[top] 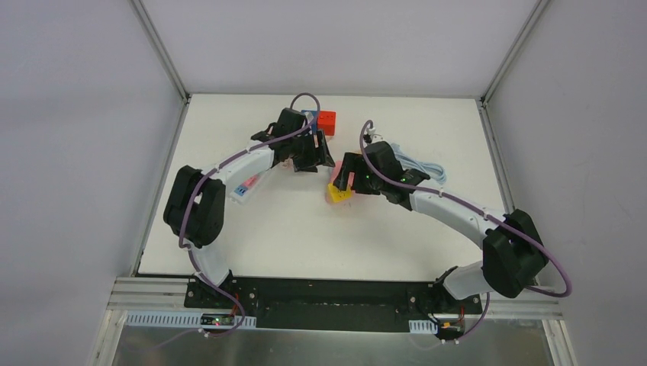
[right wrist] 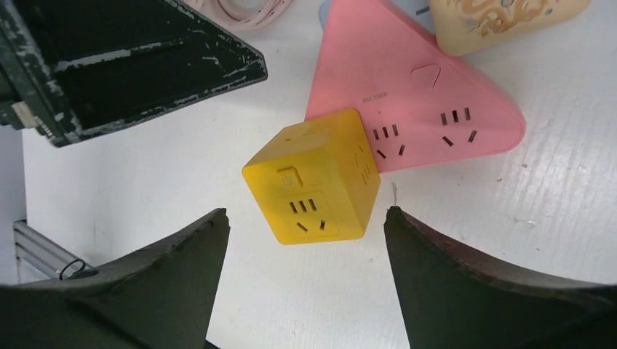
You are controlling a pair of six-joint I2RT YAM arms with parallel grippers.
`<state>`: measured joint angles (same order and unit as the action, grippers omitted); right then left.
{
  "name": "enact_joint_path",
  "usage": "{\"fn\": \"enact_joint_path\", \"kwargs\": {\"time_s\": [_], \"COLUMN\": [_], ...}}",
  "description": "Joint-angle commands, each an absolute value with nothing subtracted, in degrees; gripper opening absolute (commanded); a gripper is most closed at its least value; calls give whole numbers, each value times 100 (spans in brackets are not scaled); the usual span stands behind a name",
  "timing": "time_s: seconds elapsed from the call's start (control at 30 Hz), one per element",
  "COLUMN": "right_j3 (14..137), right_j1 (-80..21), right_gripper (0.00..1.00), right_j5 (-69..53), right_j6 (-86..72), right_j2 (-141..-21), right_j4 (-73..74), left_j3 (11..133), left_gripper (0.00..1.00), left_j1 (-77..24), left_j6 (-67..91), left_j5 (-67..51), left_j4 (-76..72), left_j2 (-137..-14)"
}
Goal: Pull the plug off the socket
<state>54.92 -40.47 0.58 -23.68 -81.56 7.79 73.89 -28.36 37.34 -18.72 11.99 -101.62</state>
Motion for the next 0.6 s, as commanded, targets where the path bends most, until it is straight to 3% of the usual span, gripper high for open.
{"fn": "enact_joint_path", "kwargs": {"time_s": [0.0,0.37,0.57], "right_j3": [6028,6323,6326], "right_j1": [-4213,-4800,-4863], "right_gripper": [81,78,65], "right_j5": [653,1544,1642], "right_j6": [-1907,-1320,-1289], "right_j2": [-8399,-9057,-9382], "right_j4": [1080,1171,890], "left_j3": [7810,7831,7528], "left_gripper": [67,68,67], "left_j1": [-2711,-2689,-2689], "left_j6": [3492,3657,4508], "left_j5": [-2212,-2789,-2814], "left_j4": [1667,1636,514], "left_j2": [-10212,-10503,-10745]}}
